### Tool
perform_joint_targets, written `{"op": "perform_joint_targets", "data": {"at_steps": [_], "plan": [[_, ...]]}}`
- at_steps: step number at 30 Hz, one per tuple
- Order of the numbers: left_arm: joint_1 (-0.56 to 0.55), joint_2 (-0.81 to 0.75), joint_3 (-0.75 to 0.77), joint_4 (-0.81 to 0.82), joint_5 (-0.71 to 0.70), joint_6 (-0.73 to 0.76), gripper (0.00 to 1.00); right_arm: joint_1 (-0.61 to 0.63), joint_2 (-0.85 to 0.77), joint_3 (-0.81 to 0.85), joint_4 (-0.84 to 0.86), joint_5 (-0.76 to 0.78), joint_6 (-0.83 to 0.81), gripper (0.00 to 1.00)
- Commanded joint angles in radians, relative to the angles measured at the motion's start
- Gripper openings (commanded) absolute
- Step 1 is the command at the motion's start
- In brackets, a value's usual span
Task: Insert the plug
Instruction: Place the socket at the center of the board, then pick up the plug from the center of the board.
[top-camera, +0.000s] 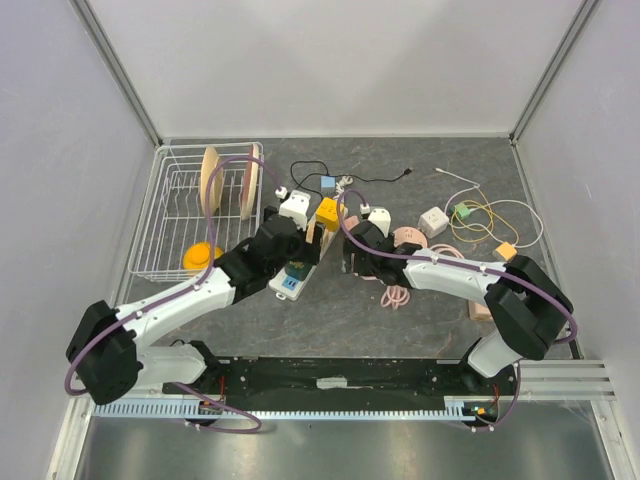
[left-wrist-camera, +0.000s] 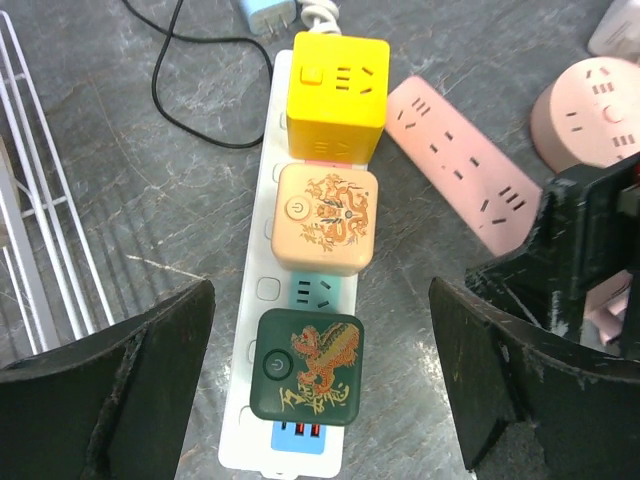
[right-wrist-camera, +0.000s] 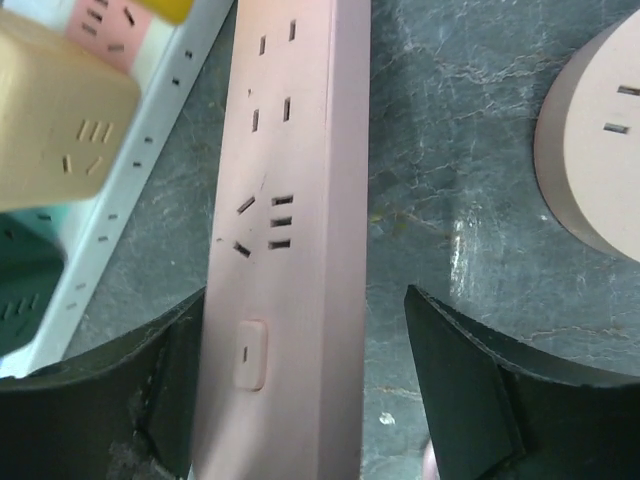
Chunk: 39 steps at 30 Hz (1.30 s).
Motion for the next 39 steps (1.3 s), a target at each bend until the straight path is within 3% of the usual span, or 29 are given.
{"op": "perform_joint_targets", "data": {"at_steps": [1,7,14,22,29,39], "plan": [[0.004,-0.076,-0.004,-0.007,0.034,-0.009,0.95,0.005,0.002,0.061,-0.12,-0.117,-0.1,0.82],[0.004,-0.15,-0.014,-0.03,0.05,-0.021,0.95,0.008,-0.016,0.184,-0.149,-0.198,-0.154,0.98],[0.003,-0.211,-0.055,-0.053,0.086,-0.05,0.94,0.006,-0.003,0.308,-0.203,-0.158,-0.241,0.98],[-0.015,-0.226,-0.103,-0.059,0.223,-0.082,0.94,-0.04,-0.101,0.2,-0.182,-0.181,-0.232,0.97],[-0.147,-0.118,-0.054,-0.059,0.199,-0.027,0.93,-0.328,-0.303,0.025,-0.106,-0.315,-0.275,0.95],[-0.216,0.312,0.199,-0.069,0.096,0.097,0.93,-0.64,-0.423,-0.086,-0.1,-0.442,-0.248,0.94]]}}
